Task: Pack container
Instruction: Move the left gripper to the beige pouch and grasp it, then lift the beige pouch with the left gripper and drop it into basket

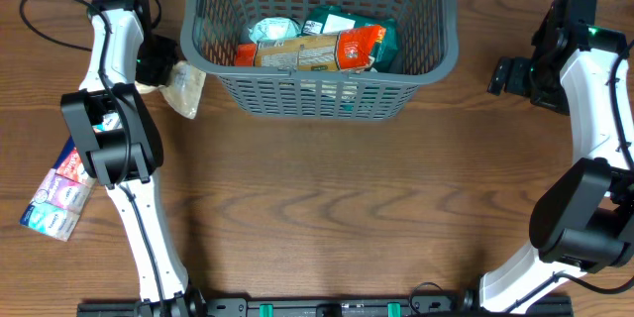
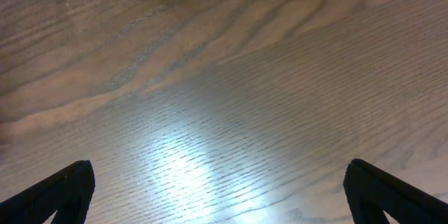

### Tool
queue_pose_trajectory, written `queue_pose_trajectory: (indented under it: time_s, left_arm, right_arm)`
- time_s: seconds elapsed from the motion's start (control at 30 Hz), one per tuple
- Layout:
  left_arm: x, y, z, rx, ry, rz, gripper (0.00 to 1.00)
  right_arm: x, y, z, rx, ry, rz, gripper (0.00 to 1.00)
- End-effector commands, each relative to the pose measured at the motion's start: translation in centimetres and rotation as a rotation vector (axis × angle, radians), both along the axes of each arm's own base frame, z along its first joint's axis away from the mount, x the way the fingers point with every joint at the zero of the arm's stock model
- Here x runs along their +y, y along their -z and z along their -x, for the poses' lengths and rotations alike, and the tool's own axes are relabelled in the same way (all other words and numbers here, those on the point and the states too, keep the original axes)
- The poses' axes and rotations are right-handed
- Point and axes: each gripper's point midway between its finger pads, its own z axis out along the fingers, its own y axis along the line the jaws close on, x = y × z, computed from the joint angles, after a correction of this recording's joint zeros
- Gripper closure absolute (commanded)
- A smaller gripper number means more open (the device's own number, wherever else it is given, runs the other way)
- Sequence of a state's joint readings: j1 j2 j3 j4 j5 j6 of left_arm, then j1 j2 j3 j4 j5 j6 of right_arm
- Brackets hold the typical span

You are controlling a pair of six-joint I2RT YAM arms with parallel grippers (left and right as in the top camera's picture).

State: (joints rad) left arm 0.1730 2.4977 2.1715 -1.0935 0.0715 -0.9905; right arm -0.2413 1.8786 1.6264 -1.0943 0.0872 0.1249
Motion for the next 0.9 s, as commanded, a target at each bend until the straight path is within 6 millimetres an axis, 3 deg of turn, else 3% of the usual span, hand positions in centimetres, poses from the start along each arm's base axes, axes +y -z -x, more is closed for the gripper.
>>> queue_pose_trajectory:
  time_s: [0.0, 0.13, 0.27, 0.37, 0.53, 0.7, 0.77, 0.8, 0.87]
  left_arm:
    - [-0.2, 0.8, 0.8, 0.038, 0.060, 0.000, 0.94]
    - [-0.1, -1.1, 1.1, 0.027, 0.100, -0.005, 0.94]
    - [0.2, -5.6, 0.5, -0.058, 0.183, -0.041, 0.94]
    - [0.9, -11.0, 0.3, -0.160, 0.249, -0.117, 0.94]
    - [1.2, -22.7, 0.8, -0.398, 0.434, -0.280, 0.94]
    - [0.3, -33.6, 2.7, -0.637, 0.603, -0.471, 0.94]
    - [-1.3, -37.6, 3.4, -0.734, 0.754, -0.563, 0.95]
    - [-3.4, -39.8, 3.7, -0.809, 0.926, -0.613, 0.94]
    - [-7.5, -41.8, 4.4, -0.912, 1.237, -0.659, 0.94]
  right_arm:
    - [-0.1, 0.3, 0.1, 0.011, -0.005, 0.010, 0.01]
    - [-0.2, 0.3, 0.1, 0.012, -0.009, 0.011, 0.01]
    - [-0.2, 0.3, 0.1, 0.014, -0.018, 0.016, 0.01]
    - [-0.2, 0.3, 0.1, 0.014, -0.020, 0.016, 0.01]
    - [-0.2, 0.3, 0.1, 0.014, -0.026, 0.017, 0.01]
    - [-0.2, 0.3, 0.1, 0.014, -0.026, 0.017, 0.01]
    - [-0.2, 0.3, 0.1, 0.014, -0.026, 0.017, 0.01]
    - [-0.2, 0.3, 0.1, 0.014, -0.026, 0.017, 0.01]
    - [-0.2, 0.3, 0.1, 0.014, -0.026, 0.017, 0.01]
